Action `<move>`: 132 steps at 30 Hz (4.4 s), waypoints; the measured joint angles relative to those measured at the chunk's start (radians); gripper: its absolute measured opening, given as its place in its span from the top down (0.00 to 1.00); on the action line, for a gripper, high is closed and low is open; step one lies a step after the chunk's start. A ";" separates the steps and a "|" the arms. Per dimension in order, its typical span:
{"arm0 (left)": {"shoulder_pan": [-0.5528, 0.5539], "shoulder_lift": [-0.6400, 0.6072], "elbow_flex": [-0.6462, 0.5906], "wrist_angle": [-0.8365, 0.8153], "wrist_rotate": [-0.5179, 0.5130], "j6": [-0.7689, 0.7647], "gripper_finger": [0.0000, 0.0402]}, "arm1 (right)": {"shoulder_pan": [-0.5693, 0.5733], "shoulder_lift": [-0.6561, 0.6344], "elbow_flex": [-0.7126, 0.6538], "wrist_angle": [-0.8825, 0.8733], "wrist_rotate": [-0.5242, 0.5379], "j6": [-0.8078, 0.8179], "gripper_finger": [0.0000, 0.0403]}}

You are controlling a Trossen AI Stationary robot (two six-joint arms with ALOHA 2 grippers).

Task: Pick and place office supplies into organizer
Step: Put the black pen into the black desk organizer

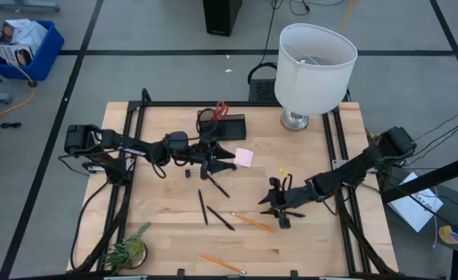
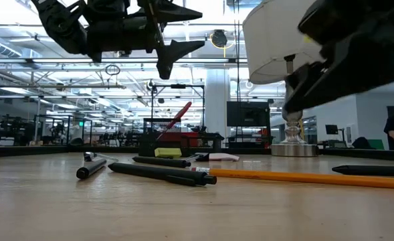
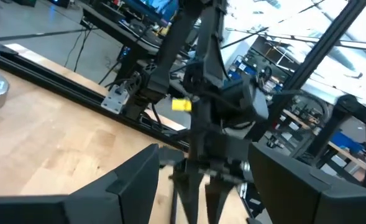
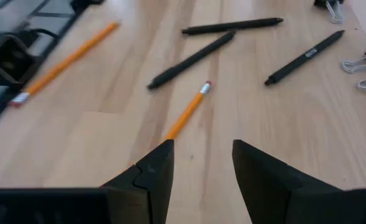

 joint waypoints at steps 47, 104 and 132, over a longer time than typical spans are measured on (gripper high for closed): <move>-0.053 0.000 0.000 -0.082 -0.096 0.049 0.36 | 0.128 0.017 0.225 -0.919 -0.144 0.487 0.62; -0.053 0.000 0.000 -0.102 -0.097 0.065 0.36 | 0.195 0.115 0.225 -1.008 -0.196 0.605 0.90; -0.066 0.000 0.000 -0.102 -0.043 -0.237 0.36 | 0.168 0.122 0.245 -0.996 0.007 0.430 0.90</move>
